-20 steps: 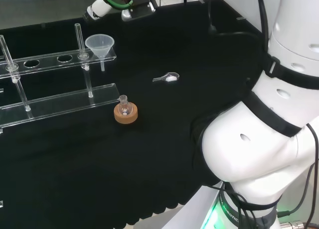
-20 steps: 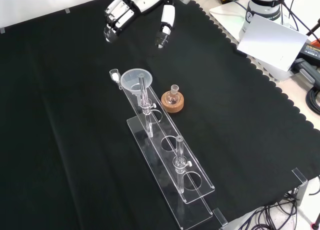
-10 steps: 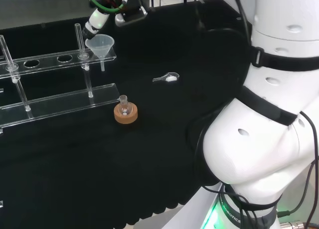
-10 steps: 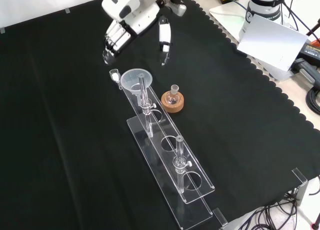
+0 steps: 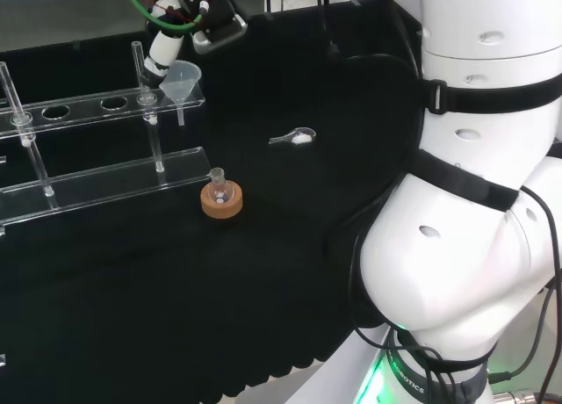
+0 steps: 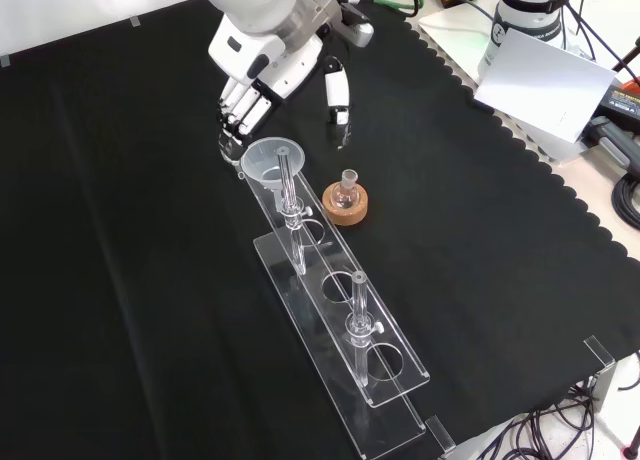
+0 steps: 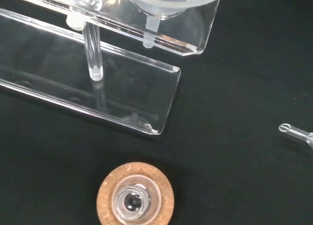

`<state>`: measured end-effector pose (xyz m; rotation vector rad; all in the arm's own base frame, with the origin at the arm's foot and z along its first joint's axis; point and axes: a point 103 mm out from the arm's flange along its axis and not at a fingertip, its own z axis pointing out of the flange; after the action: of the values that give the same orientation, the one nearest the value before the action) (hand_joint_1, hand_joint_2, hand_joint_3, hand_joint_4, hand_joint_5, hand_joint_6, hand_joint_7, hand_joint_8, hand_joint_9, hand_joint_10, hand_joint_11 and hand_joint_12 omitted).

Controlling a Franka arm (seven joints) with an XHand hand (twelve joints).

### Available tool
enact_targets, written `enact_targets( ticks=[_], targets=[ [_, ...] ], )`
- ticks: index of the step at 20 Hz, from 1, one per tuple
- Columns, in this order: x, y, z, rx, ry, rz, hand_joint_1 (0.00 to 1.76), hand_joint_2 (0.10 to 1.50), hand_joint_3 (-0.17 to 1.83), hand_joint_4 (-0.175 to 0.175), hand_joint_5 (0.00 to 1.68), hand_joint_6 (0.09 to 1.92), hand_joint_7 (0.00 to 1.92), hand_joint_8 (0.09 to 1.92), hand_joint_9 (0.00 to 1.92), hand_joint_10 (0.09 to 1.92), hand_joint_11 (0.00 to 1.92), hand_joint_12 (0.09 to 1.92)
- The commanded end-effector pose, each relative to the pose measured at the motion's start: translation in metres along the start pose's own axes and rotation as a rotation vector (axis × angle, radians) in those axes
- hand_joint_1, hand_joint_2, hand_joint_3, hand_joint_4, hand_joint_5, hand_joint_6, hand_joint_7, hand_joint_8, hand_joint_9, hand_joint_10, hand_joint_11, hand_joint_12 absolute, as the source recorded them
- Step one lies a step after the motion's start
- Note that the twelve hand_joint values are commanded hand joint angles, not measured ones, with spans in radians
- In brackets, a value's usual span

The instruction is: Pick up the funnel from the transparent funnel stand.

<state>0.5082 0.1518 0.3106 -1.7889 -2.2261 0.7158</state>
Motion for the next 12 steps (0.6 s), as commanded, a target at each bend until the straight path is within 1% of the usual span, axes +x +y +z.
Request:
enact_targets(
  ticks=[1, 7, 12],
  targets=[
    [0.004, 0.009, 0.006, 0.012, -0.053, 0.000, 0.55, 0.72, 0.12, -0.035, 0.07, 0.09, 0.00, 0.59, 0.10, 0.93, 0.30, 1.52],
    [0.001, 0.022, 0.016, 0.044, -0.061, -0.003, 0.61, 0.73, 0.13, -0.037, 0.08, 0.09, 0.00, 0.59, 0.10, 0.93, 0.30, 1.52],
    [-0.002, 0.029, 0.022, 0.059, -0.049, -0.009, 0.63, 0.73, 0.13, -0.039, 0.08, 0.09, 0.00, 0.59, 0.11, 0.93, 0.30, 1.52]
  ],
)
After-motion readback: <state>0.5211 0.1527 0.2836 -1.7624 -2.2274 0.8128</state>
